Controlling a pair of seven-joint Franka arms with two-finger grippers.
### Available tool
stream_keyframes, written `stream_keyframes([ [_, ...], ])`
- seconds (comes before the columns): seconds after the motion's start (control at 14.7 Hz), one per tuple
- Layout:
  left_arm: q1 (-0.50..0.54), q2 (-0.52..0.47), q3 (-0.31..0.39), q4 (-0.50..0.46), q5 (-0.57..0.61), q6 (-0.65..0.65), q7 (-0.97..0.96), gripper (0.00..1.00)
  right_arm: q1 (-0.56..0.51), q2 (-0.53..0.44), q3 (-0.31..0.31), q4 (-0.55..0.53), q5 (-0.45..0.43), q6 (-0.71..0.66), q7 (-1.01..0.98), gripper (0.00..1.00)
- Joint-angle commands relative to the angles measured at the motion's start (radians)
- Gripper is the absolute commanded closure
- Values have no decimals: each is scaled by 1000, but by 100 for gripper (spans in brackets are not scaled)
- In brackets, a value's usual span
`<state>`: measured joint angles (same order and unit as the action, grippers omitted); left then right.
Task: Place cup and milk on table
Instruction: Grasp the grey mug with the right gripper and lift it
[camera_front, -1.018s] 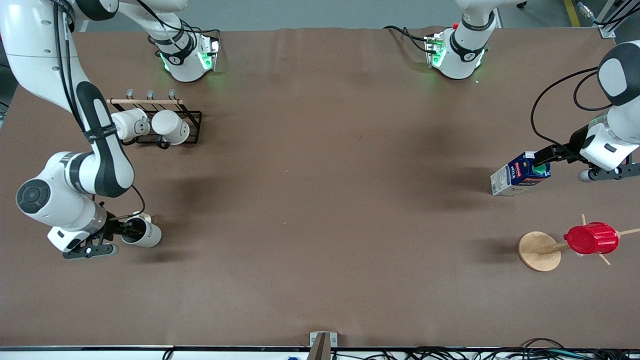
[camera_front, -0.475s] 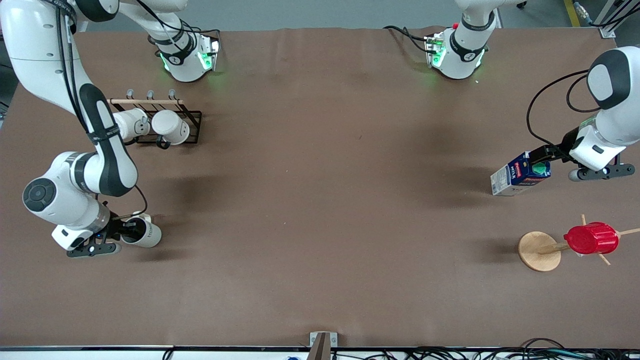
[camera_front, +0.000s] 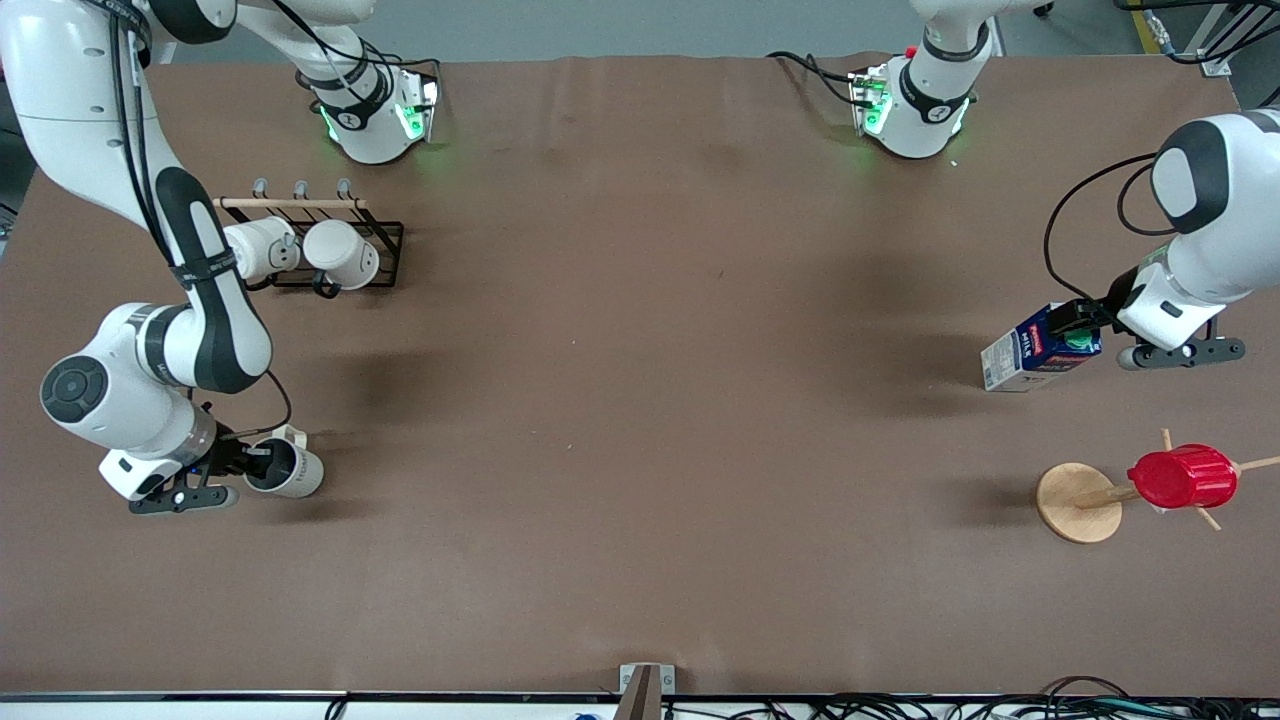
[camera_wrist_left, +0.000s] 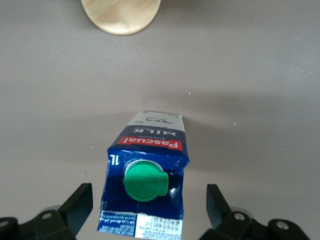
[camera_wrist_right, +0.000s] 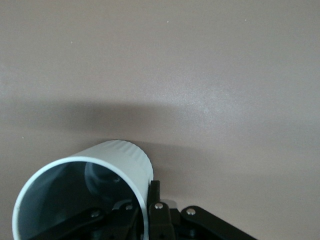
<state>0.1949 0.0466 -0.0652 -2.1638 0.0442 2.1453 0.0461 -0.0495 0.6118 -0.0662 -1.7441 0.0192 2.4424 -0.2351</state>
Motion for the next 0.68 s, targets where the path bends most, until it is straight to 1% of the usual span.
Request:
stream_keyframes([
  [0.0,6,-2,-4,-24,19,24,17,0,7,-32,11,3,5,-41,10,100],
  [0.14,8,1,-4,-25,19,24,23,0,36,-58,25,53,12,-161,61,100],
  [0.2,9,4,-4,-25,19,24,24,0,62,-76,49,76,10,-219,107,100],
  [0.27,9,6,-4,-27,19,24,23,0,88,-92,83,87,-1,-245,147,100],
  [0.41,9,6,-4,-30,19,24,23,0,144,-101,149,124,-5,-284,230,100],
  [0.48,12,6,-4,-30,19,24,23,0,175,-99,176,129,-10,-283,313,100],
  [0.54,18,6,-4,-31,19,24,23,0,215,-95,192,132,-37,-278,397,100],
  [0.61,20,7,-4,-31,19,24,23,0,262,-90,210,149,-89,-276,481,100],
])
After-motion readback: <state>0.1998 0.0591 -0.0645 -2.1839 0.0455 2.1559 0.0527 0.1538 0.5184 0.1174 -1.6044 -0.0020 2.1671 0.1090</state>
